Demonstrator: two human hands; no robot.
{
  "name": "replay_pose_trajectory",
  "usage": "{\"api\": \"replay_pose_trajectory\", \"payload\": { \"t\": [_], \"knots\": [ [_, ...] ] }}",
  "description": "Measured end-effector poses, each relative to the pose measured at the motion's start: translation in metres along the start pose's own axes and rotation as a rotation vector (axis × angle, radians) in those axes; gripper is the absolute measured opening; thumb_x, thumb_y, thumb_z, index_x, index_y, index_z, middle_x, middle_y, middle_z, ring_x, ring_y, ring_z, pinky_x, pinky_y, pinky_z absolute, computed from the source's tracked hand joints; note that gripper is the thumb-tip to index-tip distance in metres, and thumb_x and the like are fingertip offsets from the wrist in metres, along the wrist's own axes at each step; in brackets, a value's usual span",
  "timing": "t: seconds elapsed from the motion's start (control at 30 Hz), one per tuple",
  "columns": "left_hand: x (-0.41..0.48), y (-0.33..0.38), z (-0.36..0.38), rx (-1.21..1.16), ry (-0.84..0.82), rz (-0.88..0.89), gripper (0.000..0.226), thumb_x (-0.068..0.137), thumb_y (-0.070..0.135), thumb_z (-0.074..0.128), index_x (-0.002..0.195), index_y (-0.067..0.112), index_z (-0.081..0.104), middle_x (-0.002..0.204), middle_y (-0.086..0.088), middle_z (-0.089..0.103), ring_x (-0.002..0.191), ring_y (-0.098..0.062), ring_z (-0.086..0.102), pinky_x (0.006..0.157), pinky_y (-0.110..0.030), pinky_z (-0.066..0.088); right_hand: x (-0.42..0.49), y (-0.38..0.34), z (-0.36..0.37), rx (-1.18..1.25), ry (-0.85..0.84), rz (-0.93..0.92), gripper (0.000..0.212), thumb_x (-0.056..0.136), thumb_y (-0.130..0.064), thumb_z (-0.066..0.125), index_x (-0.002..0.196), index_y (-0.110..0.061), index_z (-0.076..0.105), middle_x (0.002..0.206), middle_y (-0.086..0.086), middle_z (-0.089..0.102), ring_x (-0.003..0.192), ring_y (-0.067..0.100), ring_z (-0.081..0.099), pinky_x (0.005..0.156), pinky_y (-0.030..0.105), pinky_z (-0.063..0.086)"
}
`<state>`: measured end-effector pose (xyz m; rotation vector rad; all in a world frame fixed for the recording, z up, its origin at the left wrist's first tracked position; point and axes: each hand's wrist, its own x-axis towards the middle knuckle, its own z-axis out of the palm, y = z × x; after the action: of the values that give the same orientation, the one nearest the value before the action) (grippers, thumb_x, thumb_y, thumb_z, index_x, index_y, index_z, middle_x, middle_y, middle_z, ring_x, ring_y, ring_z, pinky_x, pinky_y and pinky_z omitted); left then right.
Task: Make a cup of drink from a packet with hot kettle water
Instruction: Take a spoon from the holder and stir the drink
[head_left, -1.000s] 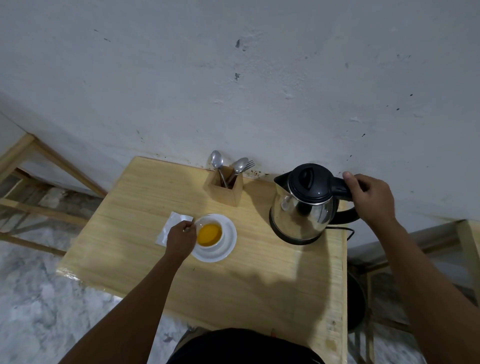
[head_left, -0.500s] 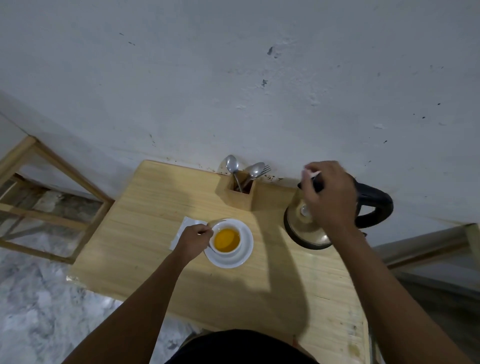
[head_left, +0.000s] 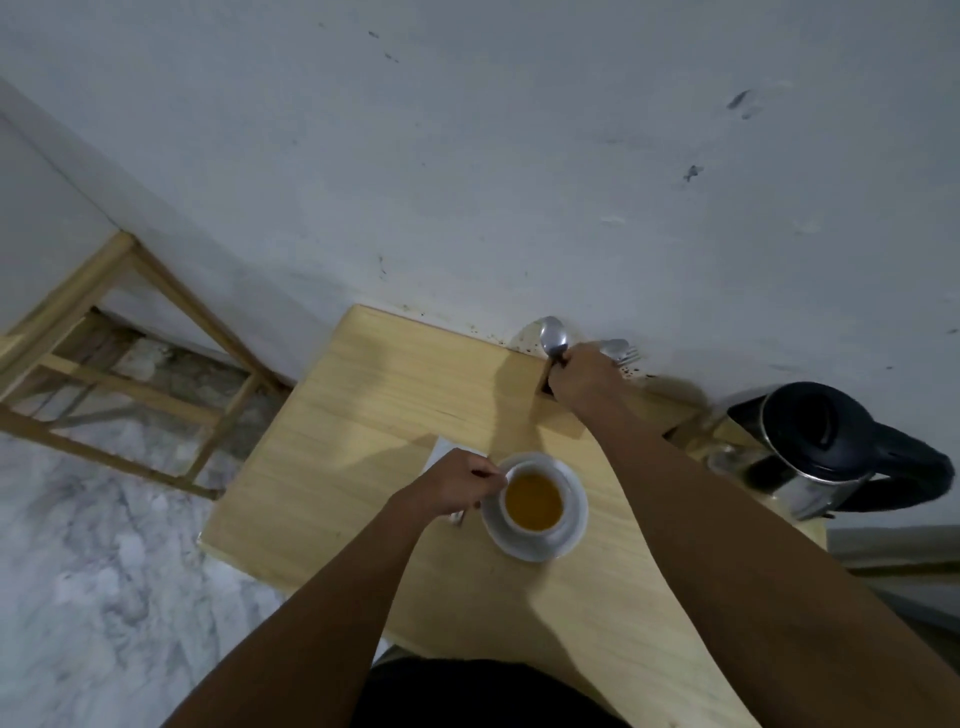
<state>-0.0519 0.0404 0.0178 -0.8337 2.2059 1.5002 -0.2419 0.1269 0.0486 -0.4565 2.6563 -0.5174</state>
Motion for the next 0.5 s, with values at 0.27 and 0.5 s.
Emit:
{"api": "replay_pose_trajectory", "payload": {
  "t": [0.27, 0.5],
  "knots": [
    [0.011, -0.005, -0.014, 0.007, -0.125, 0.027, 0.023, 0.089, 0.023, 0.064, 0.099, 0.004, 0.073, 0.071, 0.007, 0.063, 0.058, -0.007, 0.057, 0.052, -0.013, 0.043, 0.015, -0.006, 0.013, -0.028, 0.083, 0.131, 0.019, 0.094, -0.025, 0.056, 0.098, -0.008, 0.064, 0.078, 0.006, 0.060, 0.072, 0.024, 0.059, 0.057, 0.030, 0.041],
    [0.010, -0.009, -0.012, -0.020, -0.122, 0.042, 0.023, 0.090, 0.022, 0.062, 0.102, 0.006, 0.072, 0.073, 0.010, 0.062, 0.059, -0.004, 0.056, 0.050, -0.009, 0.042, 0.008, -0.002, 0.010, 0.050, 0.156, 0.036, 0.028, 0.097, -0.030, 0.056, 0.085, -0.006, 0.066, 0.068, 0.007, 0.060, 0.062, 0.024, 0.060, 0.048, 0.023, 0.037]
  ]
}}
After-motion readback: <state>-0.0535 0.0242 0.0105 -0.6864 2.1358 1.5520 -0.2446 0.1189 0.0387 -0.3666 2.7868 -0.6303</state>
